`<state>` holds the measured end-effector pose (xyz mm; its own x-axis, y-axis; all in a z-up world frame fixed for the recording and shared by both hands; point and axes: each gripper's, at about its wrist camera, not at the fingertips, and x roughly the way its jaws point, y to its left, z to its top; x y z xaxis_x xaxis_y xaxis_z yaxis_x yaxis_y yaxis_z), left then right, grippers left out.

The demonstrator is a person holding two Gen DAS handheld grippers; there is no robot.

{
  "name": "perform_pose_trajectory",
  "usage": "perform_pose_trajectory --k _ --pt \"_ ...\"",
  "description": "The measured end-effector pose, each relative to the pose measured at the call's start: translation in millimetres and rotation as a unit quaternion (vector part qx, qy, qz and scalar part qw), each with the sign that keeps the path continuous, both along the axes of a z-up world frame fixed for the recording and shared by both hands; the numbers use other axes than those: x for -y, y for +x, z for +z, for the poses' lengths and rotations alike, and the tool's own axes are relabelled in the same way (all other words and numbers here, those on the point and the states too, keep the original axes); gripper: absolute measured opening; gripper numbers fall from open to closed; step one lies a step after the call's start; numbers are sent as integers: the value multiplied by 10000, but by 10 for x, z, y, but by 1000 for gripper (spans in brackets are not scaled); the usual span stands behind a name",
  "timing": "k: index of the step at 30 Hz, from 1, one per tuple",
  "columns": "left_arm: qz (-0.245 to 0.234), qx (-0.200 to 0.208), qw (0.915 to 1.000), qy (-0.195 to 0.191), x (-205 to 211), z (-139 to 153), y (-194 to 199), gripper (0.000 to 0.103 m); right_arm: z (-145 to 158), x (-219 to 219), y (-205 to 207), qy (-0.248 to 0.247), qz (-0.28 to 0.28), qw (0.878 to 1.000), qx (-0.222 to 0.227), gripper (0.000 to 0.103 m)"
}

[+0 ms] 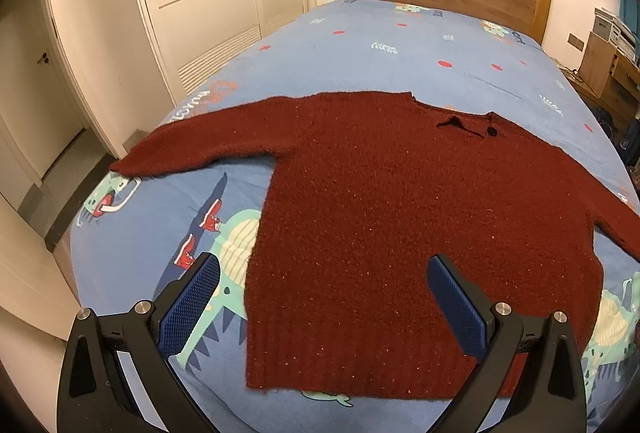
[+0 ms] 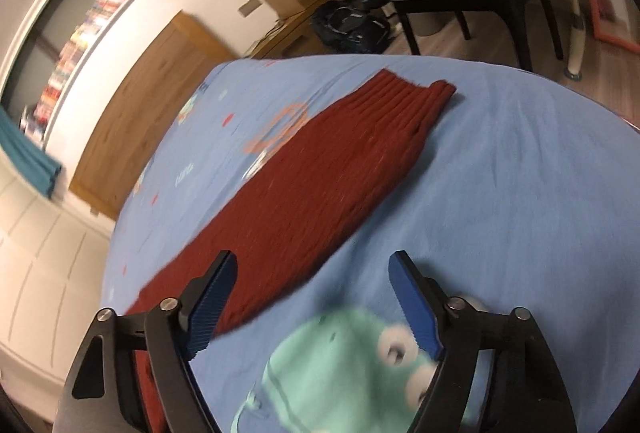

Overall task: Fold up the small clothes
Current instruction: 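Reach the right tool to the sleeve cuff nearest it and grasp it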

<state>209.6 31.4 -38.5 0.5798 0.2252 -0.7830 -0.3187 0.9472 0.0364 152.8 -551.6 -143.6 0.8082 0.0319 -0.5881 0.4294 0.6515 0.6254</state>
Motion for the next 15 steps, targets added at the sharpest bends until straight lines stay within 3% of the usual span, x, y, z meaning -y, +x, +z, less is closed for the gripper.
perform_pose_trajectory --k 7,15 --pt "-104 -186 9998 22 -22 -25 69 102 -144 278 188 359 -266 9990 64 62" --pt "174 -373 9991 28 -136 -76 79 102 -234 594 378 765 -579 9949 318 50"
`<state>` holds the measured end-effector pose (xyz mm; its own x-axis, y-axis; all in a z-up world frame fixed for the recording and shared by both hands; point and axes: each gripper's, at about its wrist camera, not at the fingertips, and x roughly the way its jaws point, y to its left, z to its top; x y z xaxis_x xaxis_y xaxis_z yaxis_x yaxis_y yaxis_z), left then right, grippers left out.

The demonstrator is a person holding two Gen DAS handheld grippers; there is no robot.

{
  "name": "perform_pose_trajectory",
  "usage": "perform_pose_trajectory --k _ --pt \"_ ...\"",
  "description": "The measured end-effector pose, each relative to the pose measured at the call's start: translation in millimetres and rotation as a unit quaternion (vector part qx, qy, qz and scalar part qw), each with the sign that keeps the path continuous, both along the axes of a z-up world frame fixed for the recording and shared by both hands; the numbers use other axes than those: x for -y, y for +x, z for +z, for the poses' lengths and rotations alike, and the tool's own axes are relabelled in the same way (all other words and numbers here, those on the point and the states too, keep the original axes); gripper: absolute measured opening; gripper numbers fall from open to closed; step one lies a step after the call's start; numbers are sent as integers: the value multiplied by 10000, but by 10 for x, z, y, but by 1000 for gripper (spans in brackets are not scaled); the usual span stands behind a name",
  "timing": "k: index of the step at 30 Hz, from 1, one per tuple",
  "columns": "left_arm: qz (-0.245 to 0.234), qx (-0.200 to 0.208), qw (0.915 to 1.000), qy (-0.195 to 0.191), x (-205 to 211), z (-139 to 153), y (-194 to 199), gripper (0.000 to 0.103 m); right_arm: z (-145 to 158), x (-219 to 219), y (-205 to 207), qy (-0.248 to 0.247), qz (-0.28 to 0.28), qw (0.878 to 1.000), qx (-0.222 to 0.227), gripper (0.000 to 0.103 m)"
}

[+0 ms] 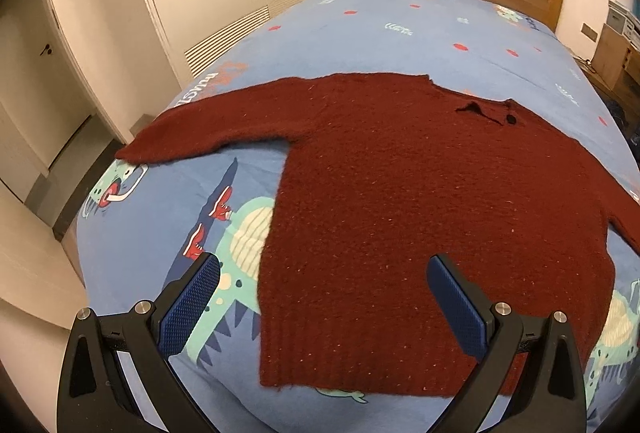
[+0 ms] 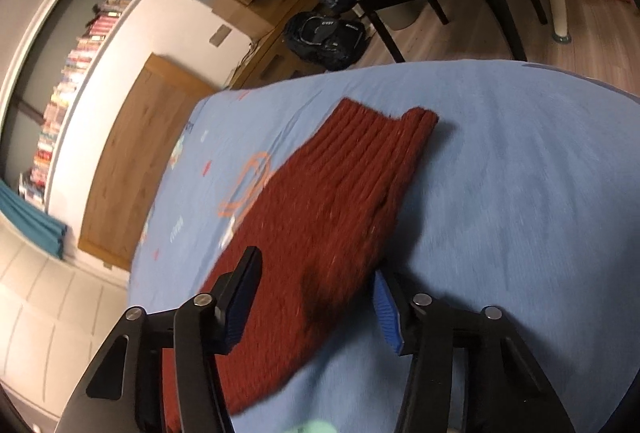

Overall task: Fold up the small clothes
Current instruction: 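Reach the right tool to the sleeve cuff nearest it and grasp it, then carry the held sleeve across the sweater body and open the right tool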

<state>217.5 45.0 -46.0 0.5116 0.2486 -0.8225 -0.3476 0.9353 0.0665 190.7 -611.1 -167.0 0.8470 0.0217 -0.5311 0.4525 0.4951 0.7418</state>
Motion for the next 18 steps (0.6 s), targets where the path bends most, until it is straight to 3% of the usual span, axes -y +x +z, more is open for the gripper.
perform_pose_trajectory --k 3,5,6,10,18 --pt "55 -31 10000 -36 -55 -6 -19 102 -62 126 40 253 -114 9995 128 39" --pt "105 -85 9999 -96 -91 -21 -27 102 -111 194 69 439 -213 9987 112 17" --pt "130 -108 9998 -130 -105 -29 -29 102 -131 223 70 515 -249 9983 101 13" --pt "228 -227 9987 -392 -203 -79 -37 102 -38 232 110 622 -226 9975 261 10" --pt "431 -377 9936 -979 -390 -194 -73 102 482 -145 391 552 424 9952 682 9"
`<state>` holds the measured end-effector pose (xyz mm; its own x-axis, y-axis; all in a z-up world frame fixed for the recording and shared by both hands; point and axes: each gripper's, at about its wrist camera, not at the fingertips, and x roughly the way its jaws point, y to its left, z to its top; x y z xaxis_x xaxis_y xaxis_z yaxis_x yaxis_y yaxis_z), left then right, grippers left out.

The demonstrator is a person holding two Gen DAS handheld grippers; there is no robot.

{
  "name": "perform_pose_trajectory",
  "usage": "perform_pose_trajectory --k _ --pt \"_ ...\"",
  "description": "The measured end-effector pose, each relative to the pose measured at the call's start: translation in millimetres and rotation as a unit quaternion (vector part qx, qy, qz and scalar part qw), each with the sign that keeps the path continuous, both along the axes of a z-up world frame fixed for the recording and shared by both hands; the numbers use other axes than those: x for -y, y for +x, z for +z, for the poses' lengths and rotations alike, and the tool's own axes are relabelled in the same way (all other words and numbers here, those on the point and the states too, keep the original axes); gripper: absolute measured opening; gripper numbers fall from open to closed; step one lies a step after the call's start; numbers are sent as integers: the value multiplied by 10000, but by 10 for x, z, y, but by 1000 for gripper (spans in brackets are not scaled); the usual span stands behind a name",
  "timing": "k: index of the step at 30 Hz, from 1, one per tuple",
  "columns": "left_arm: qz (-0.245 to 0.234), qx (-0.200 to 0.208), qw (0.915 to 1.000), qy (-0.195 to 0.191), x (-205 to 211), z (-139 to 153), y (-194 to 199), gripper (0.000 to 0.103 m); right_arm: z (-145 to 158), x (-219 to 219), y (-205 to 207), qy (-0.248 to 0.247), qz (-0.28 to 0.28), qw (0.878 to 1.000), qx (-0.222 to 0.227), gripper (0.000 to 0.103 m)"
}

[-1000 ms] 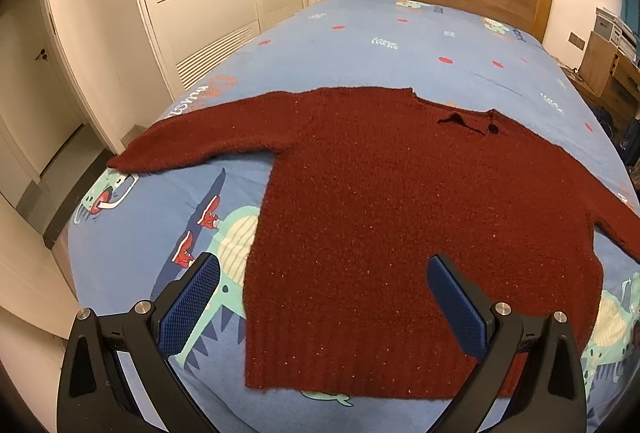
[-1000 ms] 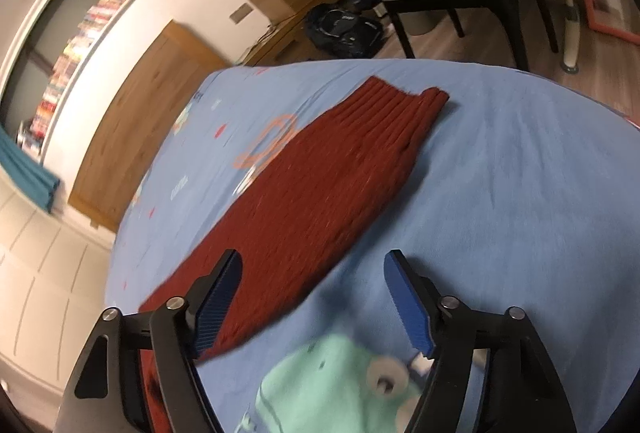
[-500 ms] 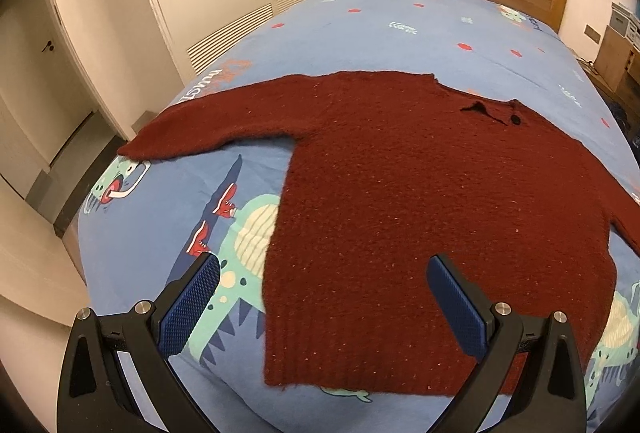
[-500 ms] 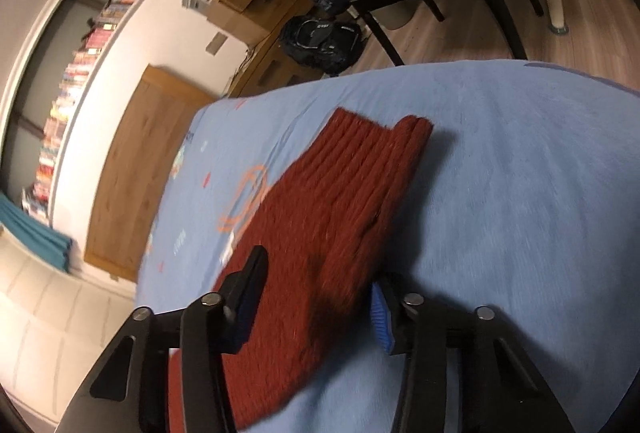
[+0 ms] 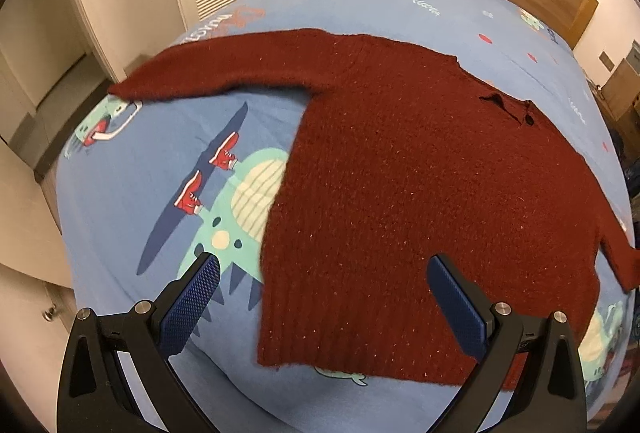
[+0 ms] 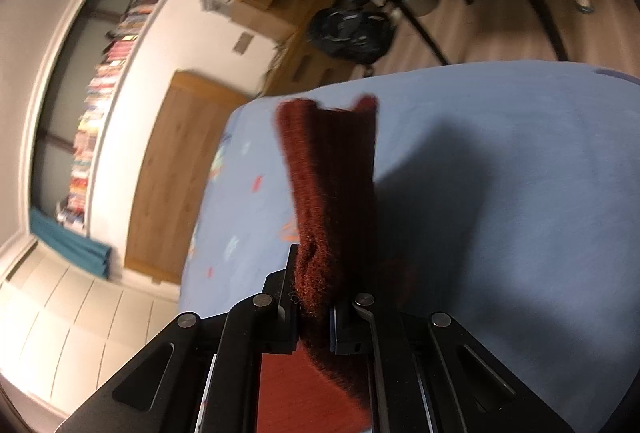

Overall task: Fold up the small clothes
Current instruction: 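Carry the held sleeve across the sweater body and open the right tool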

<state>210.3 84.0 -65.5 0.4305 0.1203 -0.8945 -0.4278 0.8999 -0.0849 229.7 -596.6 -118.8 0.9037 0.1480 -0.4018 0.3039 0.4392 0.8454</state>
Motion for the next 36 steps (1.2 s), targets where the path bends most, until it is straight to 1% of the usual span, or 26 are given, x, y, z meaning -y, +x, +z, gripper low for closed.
perform_pose_trajectory --k 3,5,7,12,14,16,20,23,26,32,36 --pt "50 36 10000 -54 -85 1 -42 102 151 -234 114 45 247 9996 121 9" --pt "153 92 9997 -166 -166 1 -73 102 262 -485 225 128 484 9985 203 9" --pt "229 130 9993 -255 -255 6 -105 102 309 -695 307 214 657 9973 249 9" --pt "412 257 9981 -366 -512 21 -243 102 411 -1453 605 361 1268 9910 230 9" --pt "493 282 9976 -404 -629 16 -320 102 441 -1843 736 471 1549 9866 220 9" --pt "590 289 9968 -453 -753 7 -396 102 462 -2131 824 526 1765 9826 222 9" --pt "785 383 9949 -499 -970 8 -535 102 555 -2928 1037 589 2365 9696 226 10" --pt "924 471 9937 -429 -1122 27 -632 102 636 -3431 1118 555 2747 9595 285 10" --pt "1082 539 9917 -438 -1271 23 -719 102 710 -3941 1174 552 3122 9477 358 10" --pt "1292 566 9886 -521 -1496 -42 -827 102 774 -4719 1163 387 3710 9270 400 10" --pt "1341 575 9880 -516 -1577 -88 -856 102 743 -5092 1164 227 4016 9148 367 10"
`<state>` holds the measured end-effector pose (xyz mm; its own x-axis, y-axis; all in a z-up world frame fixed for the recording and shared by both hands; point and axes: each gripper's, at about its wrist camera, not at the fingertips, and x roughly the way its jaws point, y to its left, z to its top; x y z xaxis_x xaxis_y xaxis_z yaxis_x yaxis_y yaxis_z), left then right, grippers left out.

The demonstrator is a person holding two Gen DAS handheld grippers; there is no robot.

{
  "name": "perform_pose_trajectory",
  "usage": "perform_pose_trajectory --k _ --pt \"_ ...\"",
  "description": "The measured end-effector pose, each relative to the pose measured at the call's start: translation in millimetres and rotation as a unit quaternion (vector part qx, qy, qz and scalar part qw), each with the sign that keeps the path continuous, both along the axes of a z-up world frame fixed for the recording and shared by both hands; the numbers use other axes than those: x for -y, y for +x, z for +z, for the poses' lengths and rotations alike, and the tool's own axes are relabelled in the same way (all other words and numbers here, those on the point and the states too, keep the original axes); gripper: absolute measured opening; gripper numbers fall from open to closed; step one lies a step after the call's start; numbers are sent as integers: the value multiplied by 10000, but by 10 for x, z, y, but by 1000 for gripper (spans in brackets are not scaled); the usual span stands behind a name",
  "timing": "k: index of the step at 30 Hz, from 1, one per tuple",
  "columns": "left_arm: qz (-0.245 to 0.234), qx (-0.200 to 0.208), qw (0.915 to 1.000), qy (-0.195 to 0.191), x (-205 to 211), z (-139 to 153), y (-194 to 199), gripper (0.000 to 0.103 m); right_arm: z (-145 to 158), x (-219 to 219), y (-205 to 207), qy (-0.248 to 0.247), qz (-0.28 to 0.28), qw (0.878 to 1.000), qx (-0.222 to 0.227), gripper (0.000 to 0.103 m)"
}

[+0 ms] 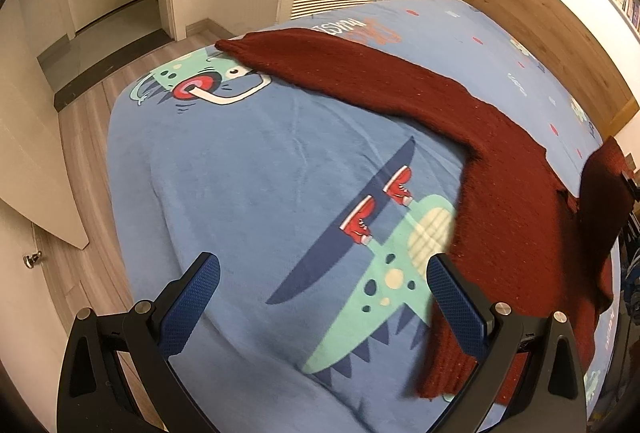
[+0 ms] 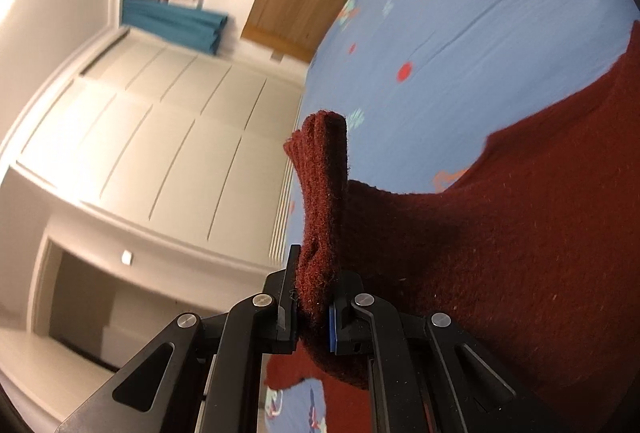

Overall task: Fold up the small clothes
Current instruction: 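Carry the held sleeve across the sweater body and open the right tool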

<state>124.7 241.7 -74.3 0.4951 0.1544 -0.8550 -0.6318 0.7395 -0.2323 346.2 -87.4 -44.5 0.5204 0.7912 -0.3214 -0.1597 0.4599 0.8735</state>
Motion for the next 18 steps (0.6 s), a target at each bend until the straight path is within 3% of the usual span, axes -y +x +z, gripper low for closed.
perform_pose_trajectory --k 7,18 --pt "72 42 10000 -42 -104 -49 -37 102 -86 -592 71 -582 477 9972 21 11" --pt "108 359 9993 -93 -125 -22 -25 102 -678 -1159 -191 -1720 970 9800 -234 12"
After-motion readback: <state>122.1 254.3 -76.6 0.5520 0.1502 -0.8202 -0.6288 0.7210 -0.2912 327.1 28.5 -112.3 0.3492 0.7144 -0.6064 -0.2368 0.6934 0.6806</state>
